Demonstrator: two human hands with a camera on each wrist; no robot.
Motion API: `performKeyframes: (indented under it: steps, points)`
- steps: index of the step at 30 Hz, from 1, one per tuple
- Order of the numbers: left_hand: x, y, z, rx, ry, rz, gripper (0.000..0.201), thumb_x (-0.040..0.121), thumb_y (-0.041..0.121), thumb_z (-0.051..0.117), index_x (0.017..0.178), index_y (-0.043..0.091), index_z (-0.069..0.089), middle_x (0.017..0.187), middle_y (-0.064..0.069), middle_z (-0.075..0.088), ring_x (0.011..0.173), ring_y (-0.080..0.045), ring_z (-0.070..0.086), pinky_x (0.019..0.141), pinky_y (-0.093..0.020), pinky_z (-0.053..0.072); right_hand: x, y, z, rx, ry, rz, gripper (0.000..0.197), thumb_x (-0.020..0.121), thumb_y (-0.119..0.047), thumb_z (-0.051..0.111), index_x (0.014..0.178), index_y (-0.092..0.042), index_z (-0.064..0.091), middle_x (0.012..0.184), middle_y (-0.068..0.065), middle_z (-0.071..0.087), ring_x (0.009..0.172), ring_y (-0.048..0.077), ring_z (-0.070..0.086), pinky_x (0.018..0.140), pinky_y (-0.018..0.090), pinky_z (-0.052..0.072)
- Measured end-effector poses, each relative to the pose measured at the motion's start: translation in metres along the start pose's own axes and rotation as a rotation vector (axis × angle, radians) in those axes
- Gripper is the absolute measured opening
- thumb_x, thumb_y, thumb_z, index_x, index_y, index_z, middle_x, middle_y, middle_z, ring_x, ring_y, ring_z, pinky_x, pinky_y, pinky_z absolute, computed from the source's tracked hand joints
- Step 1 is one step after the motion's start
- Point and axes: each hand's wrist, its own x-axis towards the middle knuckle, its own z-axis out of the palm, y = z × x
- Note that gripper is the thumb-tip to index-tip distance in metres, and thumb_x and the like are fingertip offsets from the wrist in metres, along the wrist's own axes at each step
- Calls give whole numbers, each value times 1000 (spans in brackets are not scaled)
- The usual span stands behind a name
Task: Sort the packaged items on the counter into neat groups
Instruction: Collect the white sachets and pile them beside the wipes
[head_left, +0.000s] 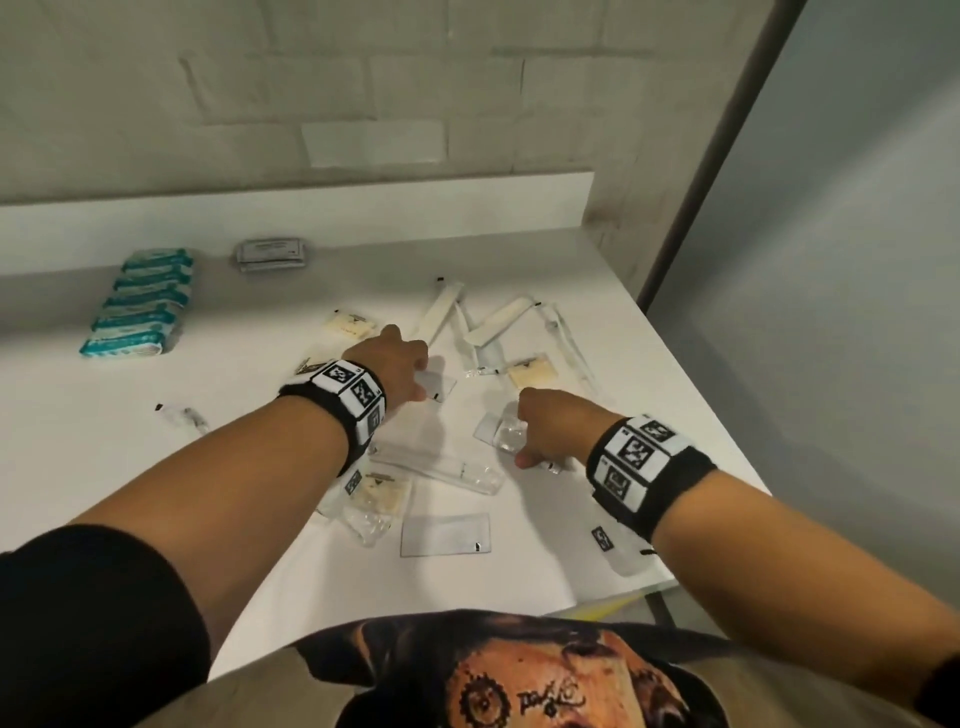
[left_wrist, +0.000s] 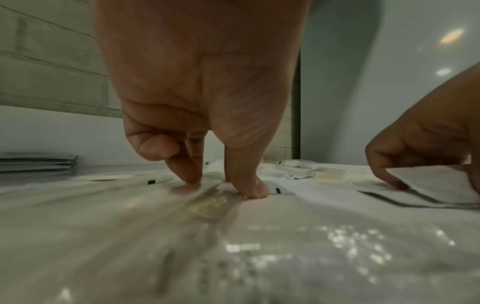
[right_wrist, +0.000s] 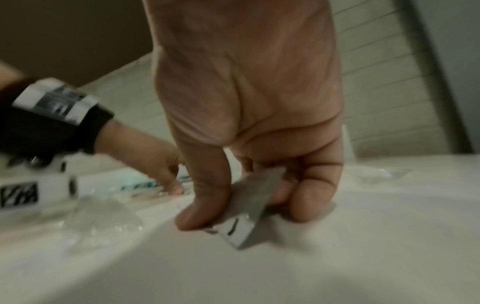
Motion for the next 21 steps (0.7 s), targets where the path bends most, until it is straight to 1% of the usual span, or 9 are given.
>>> performKeyframes:
  steps: [4, 7, 9, 11, 13, 15, 16, 19, 21]
  points:
    - [-1, 4, 0, 109, 17, -18, 38, 85, 45, 64, 111, 17, 58, 118, -8, 41, 109, -31, 49, 90, -42, 47, 7, -9, 1, -111, -42, 0, 34, 78, -21, 69, 108, -6, 62, 107, 9, 65, 79, 23, 58, 65, 26, 45]
    - [-3, 6, -1, 309, 51, 40, 40, 87, 49, 58, 109, 16, 63, 116, -7, 47, 110, -30, 46, 91, -40, 41, 13, -7, -4, -73, -23, -46, 35, 83, -14, 62, 117, -7, 57, 114, 10, 62, 90, 24, 56, 68, 26, 41]
    - [-9, 6, -2, 330, 128, 116, 32, 86, 46, 59, 98, 17, 65, 109, -4, 52, 108, -29, 45, 92, -40, 37, 18, -3, -19, 87, 111, -36, 39, 88, -14, 57, 126, -11, 50, 121, 10, 60, 103, 27, 58, 72, 27, 40]
    - [-21, 9, -2, 235, 249, 183, 23, 86, 40, 58, 88, 18, 62, 100, 0, 55, 104, -27, 46, 89, -39, 34, 26, 1, -35, 113, 164, -28, 44, 90, -12, 52, 134, -12, 47, 129, 10, 57, 114, 27, 55, 83, 29, 44]
    - [-38, 14, -8, 60, 319, 220, 18, 88, 37, 54, 82, 20, 54, 87, 3, 58, 93, -23, 49, 81, -35, 34, 32, 3, -47, 17, 51, -4, 47, 90, -12, 54, 136, -9, 45, 126, 9, 58, 111, 26, 57, 84, 29, 45]
    - [-58, 15, -13, -182, 208, 222, 18, 90, 39, 56, 82, 25, 49, 77, 5, 58, 77, -18, 53, 67, -28, 37, 35, 1, -55, -51, -45, 13, 44, 87, -13, 60, 130, -7, 51, 97, 4, 61, 81, 20, 59, 66, 25, 46]
    - [-68, 14, -13, -278, 94, 218, 16, 88, 40, 60, 83, 28, 50, 78, 8, 58, 74, -15, 54, 62, -26, 39, 36, 0, -59, -55, -63, 15, 45, 86, -15, 63, 129, -7, 52, 96, 2, 61, 78, 19, 59, 65, 26, 47]
    - [-95, 12, -4, -353, -240, 222, 19, 73, 49, 70, 86, 41, 57, 87, 22, 57, 81, -7, 62, 68, -28, 52, 47, -3, -67, -129, -17, 61, 56, 90, -27, 62, 139, -7, 44, 135, 10, 53, 118, 27, 54, 93, 33, 46]
    - [-106, 16, 5, -276, -360, 228, 24, 71, 45, 71, 93, 42, 61, 87, 24, 55, 84, -8, 62, 71, -29, 53, 54, -9, -70, -123, -19, 107, 47, 92, -30, 59, 130, -4, 51, 131, 10, 56, 114, 27, 57, 89, 35, 48]
